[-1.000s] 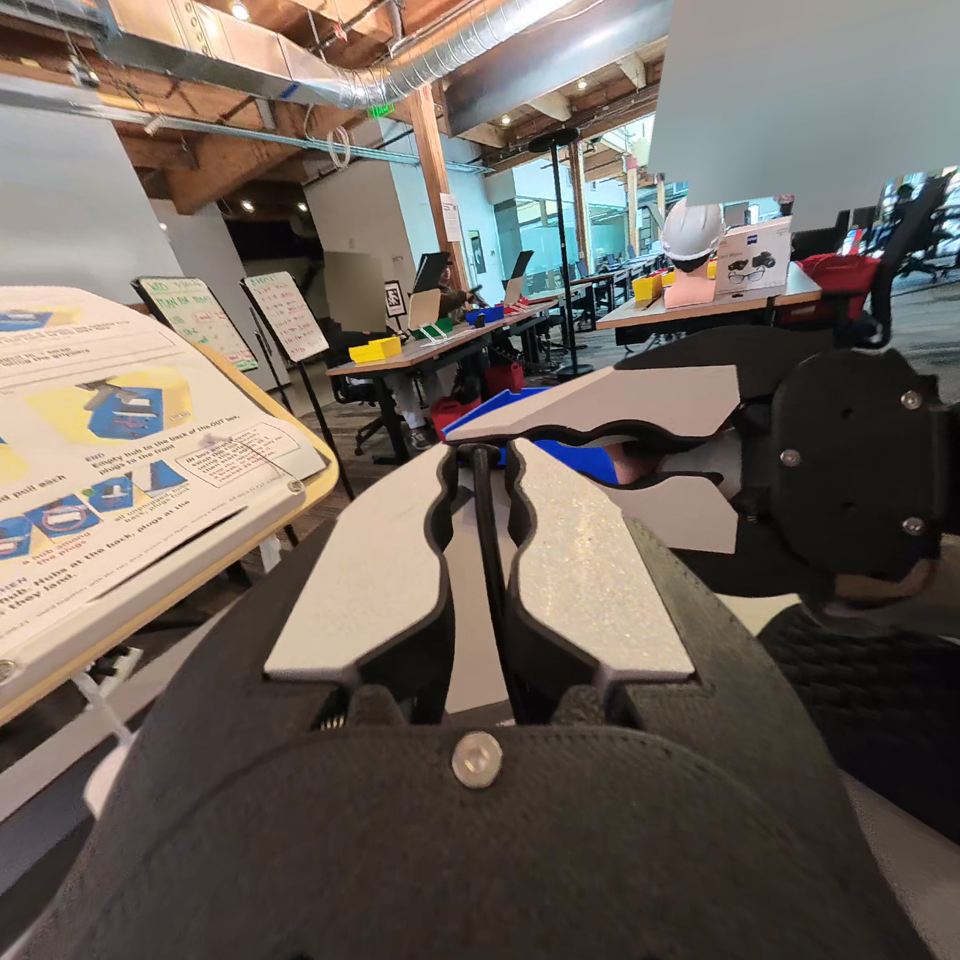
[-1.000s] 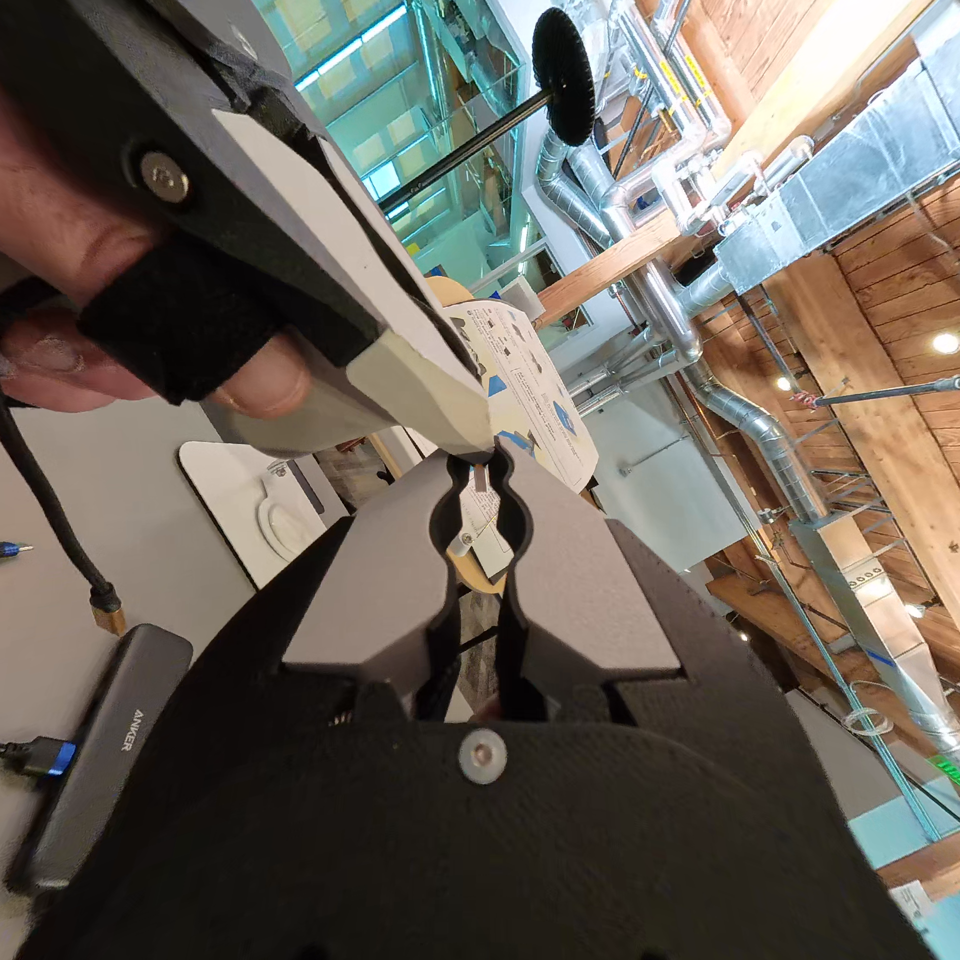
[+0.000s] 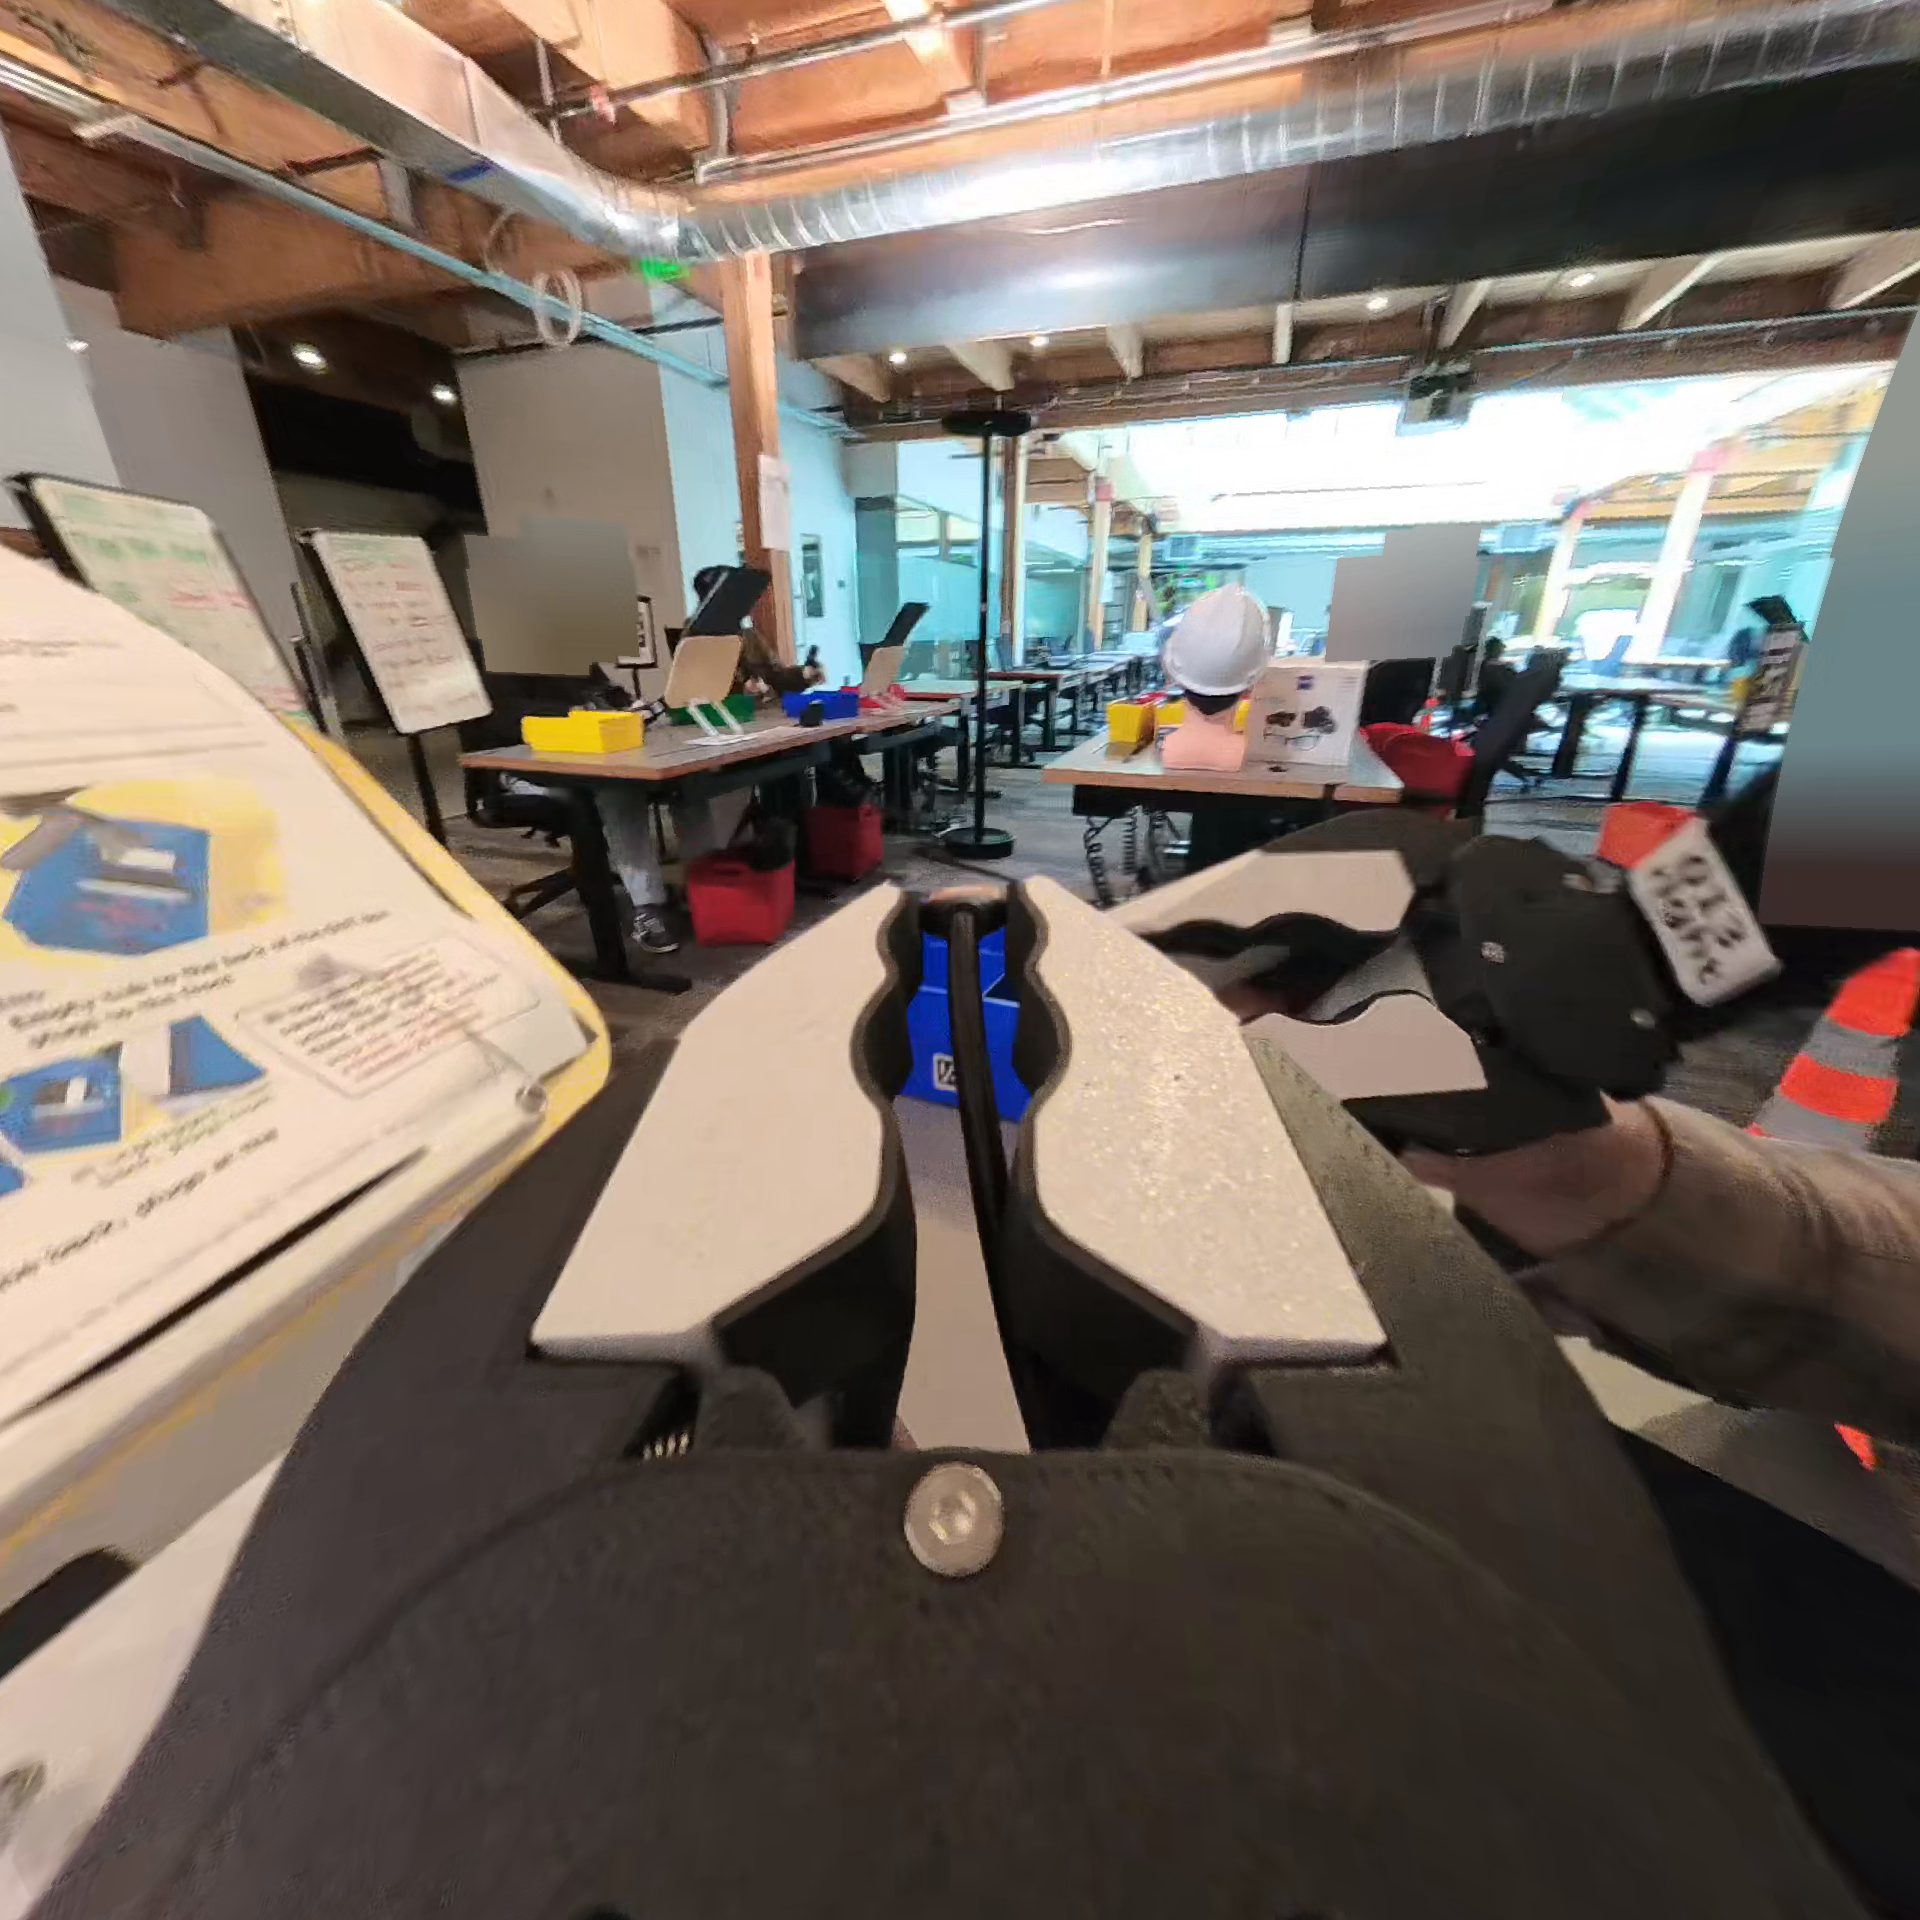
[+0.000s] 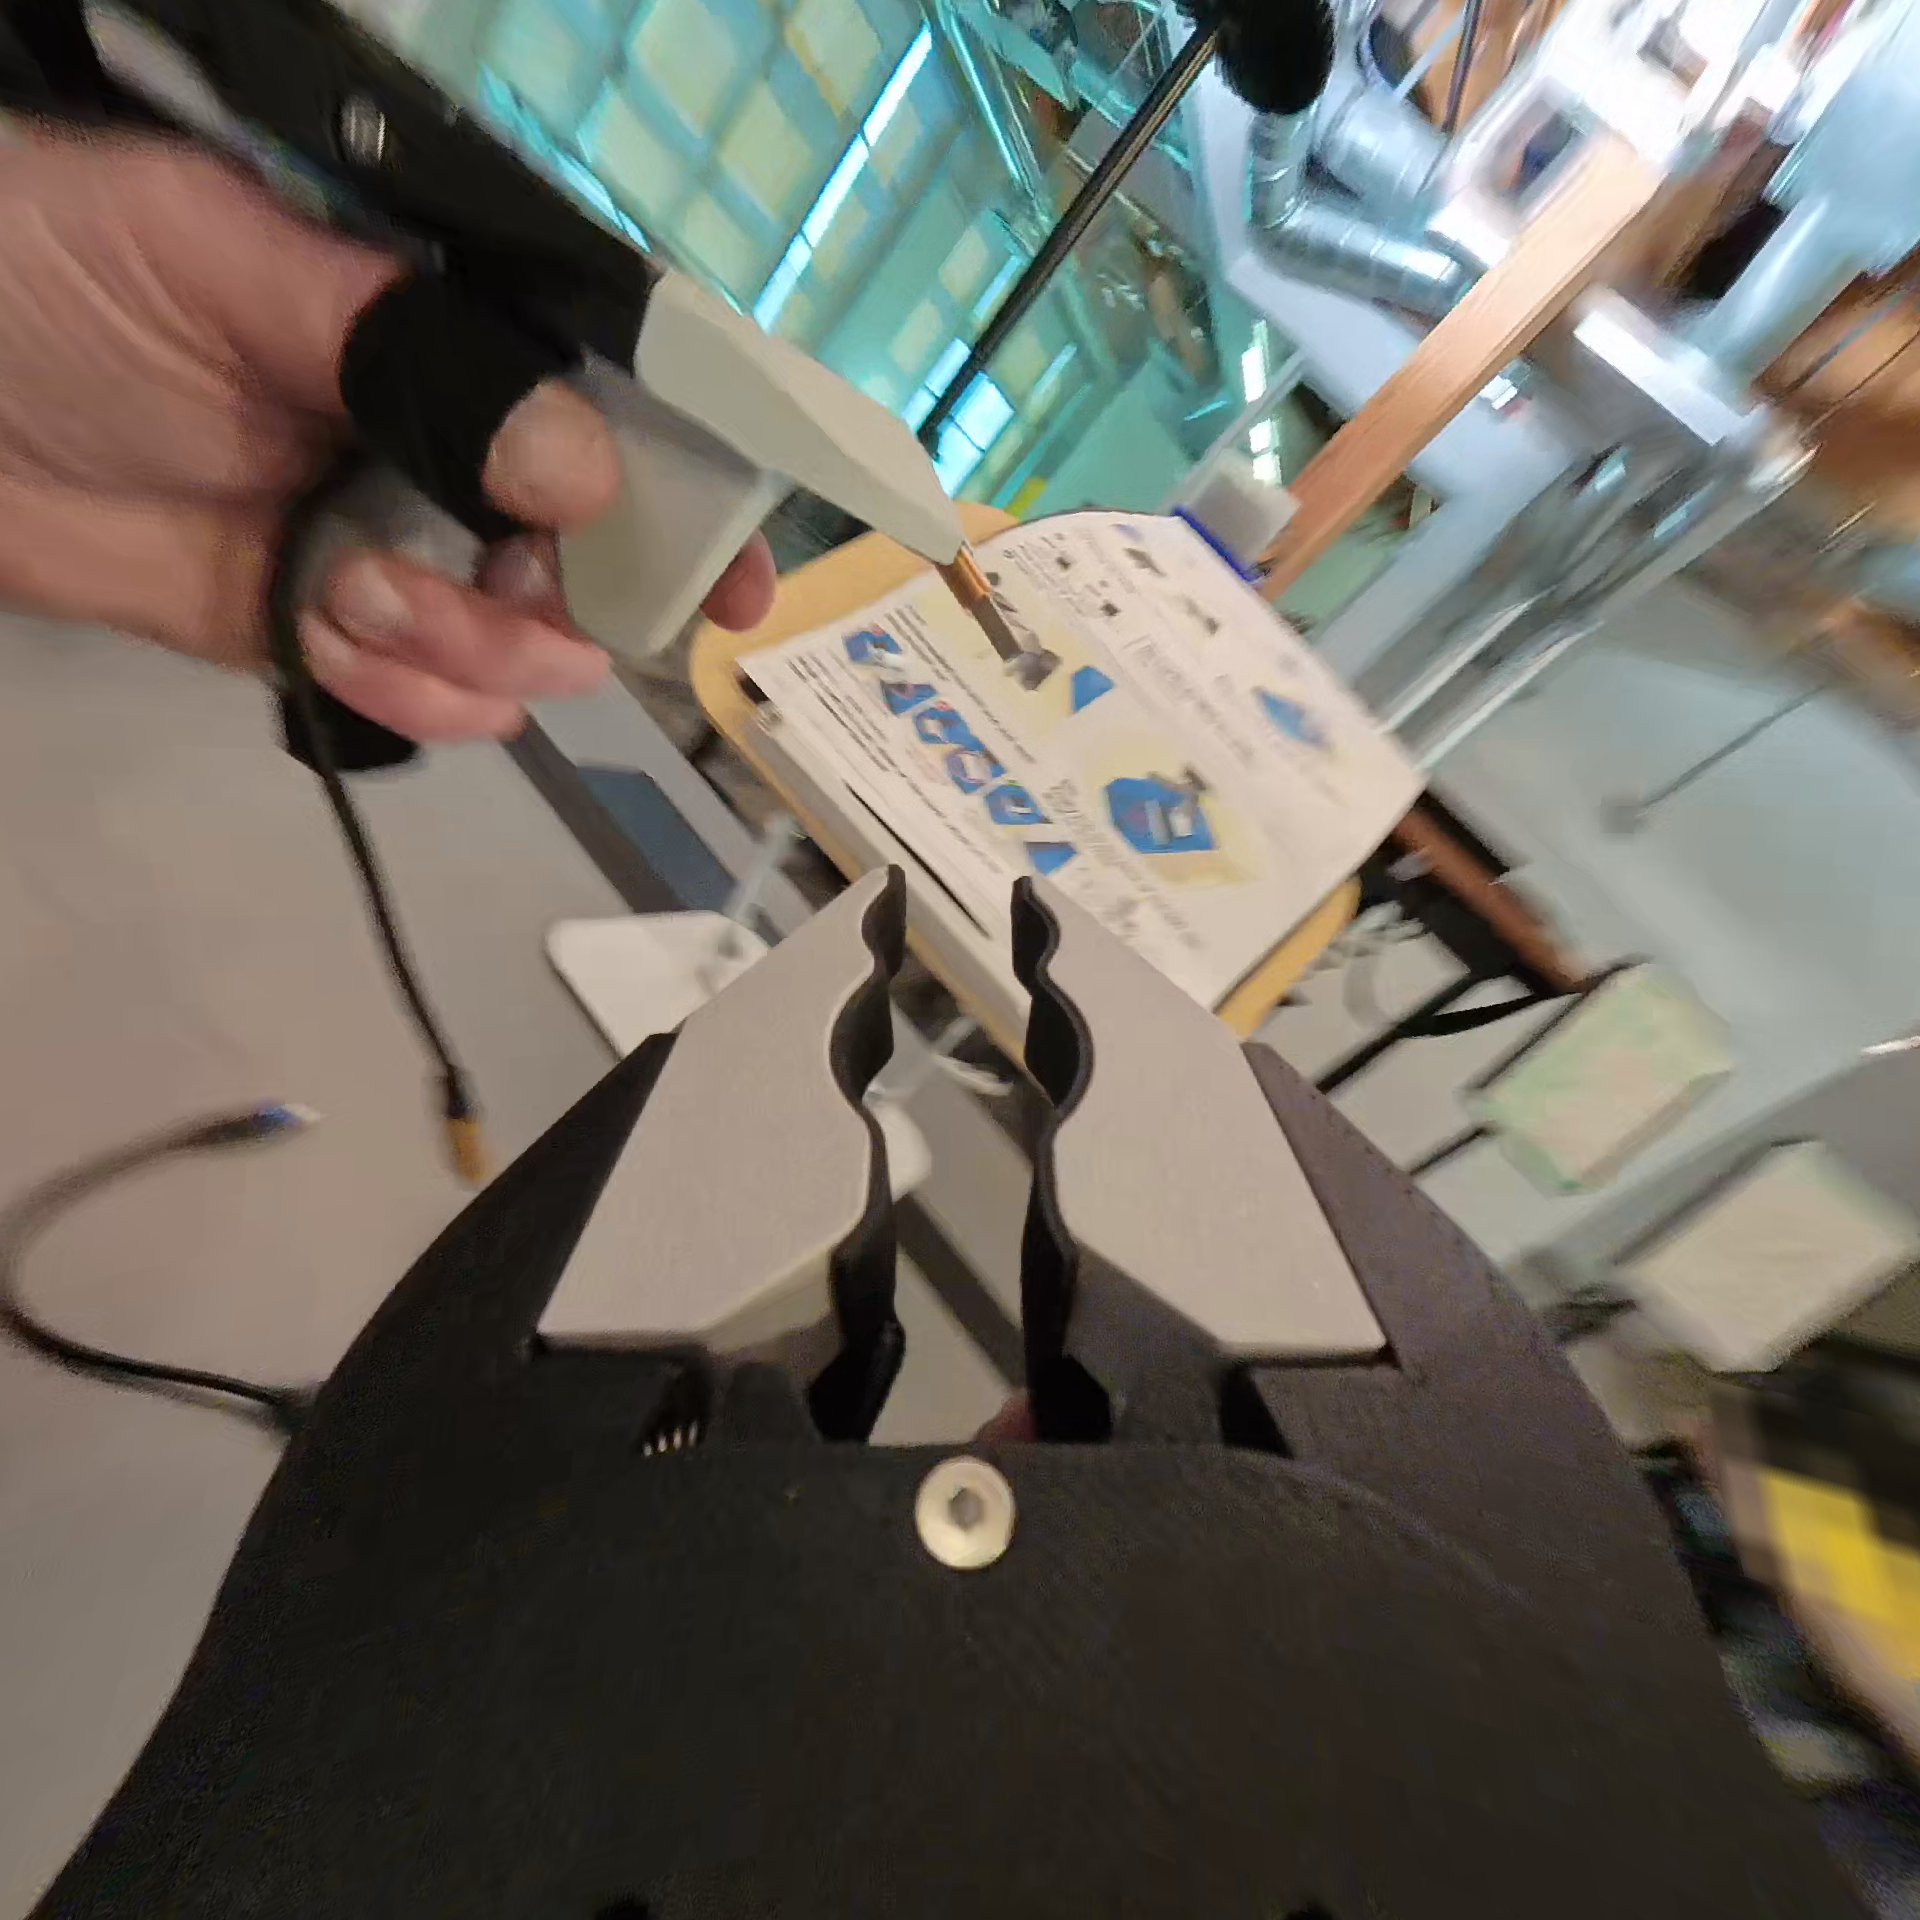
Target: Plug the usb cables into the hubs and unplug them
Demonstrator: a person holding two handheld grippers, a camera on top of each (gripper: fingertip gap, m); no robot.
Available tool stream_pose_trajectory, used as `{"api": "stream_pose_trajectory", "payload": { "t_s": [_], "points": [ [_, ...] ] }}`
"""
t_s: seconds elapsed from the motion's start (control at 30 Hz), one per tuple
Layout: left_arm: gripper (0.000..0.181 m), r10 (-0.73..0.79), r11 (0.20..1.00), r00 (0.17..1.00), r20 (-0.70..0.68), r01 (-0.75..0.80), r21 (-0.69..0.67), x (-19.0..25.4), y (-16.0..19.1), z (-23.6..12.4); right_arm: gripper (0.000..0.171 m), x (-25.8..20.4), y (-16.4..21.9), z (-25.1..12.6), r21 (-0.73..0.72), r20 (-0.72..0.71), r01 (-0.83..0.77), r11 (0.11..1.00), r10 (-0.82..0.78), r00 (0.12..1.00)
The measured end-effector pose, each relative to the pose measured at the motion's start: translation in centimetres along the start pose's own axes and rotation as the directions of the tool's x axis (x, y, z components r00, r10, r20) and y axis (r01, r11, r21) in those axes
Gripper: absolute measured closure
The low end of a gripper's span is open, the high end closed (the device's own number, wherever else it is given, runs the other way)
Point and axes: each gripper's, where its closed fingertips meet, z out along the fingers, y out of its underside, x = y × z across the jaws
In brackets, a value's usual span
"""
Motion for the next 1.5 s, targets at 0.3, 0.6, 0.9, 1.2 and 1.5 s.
{"api": "stream_pose_trajectory", "payload": {
  "t_s": [0.3,0.6,0.9,1.2,1.5],
  "points": [
    [0.167,0.379,0.925,0.924,-0.056,-0.377,0.046,1.0,-0.5,-0.3,0.151,0.7,-2.3,0.1,-0.139,0.572,-0.844,0.518,0.738,0.359],
    [0.166,0.657,0.753,0.735,-0.164,-0.652,0.092,4.8,0.3,-1.3,0.149,-2.1,-6.0,-1.7,-0.350,0.794,-0.882,0.314,0.599,-0.102],
    [0.166,0.739,0.668,0.646,-0.193,-0.739,0.084,6.7,0.7,-1.0,0.167,-2.6,-6.7,-3.6,-0.354,0.819,-0.878,0.321,0.560,-0.125],
    [0.166,0.769,0.636,0.624,-0.141,-0.769,0.064,6.4,0.8,-0.5,0.167,-2.6,-6.9,-3.7,-0.353,0.810,-0.883,0.310,0.573,-0.122],
    [0.166,0.790,0.610,0.597,-0.138,-0.789,0.074,6.7,1.1,-0.3,0.167,-2.7,-6.4,-3.8,-0.380,0.799,-0.877,0.294,0.582,-0.151]
  ]
}}
